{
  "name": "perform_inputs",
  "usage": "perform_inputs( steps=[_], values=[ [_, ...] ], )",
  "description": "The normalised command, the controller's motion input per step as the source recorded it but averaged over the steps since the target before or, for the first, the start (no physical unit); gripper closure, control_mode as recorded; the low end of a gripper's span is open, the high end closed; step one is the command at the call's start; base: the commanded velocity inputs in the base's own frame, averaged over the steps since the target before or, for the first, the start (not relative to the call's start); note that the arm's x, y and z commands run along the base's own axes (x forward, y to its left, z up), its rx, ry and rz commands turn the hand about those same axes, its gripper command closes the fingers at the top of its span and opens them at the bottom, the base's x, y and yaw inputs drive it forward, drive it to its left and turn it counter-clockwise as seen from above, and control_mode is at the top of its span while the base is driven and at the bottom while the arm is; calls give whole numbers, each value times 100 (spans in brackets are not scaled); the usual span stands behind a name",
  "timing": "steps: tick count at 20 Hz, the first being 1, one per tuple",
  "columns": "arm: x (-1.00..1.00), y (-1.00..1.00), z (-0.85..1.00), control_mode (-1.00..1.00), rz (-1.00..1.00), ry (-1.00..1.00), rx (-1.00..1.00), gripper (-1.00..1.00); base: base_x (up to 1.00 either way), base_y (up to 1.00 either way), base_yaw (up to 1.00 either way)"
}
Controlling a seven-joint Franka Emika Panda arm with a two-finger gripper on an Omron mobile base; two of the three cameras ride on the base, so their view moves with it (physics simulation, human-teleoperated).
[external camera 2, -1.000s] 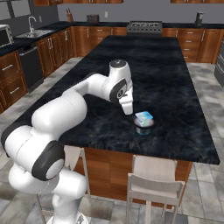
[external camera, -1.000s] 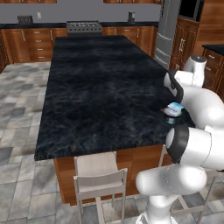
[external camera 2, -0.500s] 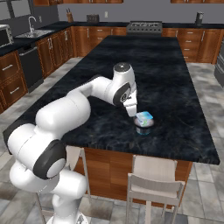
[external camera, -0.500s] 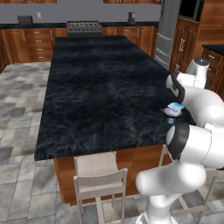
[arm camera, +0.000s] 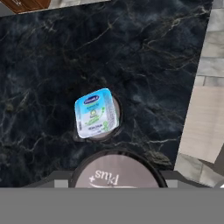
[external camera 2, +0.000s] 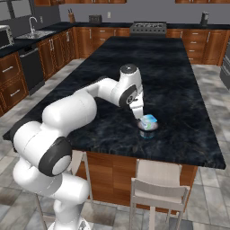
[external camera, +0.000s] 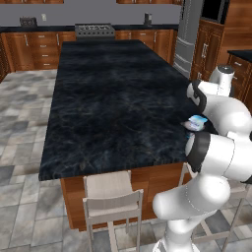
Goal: Stack the yogurt containers by placing the smaller containers on top of the larger containers.
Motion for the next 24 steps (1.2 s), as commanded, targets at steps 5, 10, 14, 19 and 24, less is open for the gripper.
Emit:
perform_inputs(
  steps=[5, 10, 14, 19, 24],
  values=[
    [3, -9, -11, -100, 0, 0, 0, 100, 0, 0, 0],
    [4, -8, -13, -100, 0, 0, 0, 100, 0, 0, 0],
    [7, -5, -18, -100, 0, 0, 0, 100, 0, 0, 0],
    [13, -4, -15, -100, 0, 0, 0, 100, 0, 0, 0],
    [13, -10, -11, -100, 0, 0, 0, 100, 0, 0, 0]
  ],
)
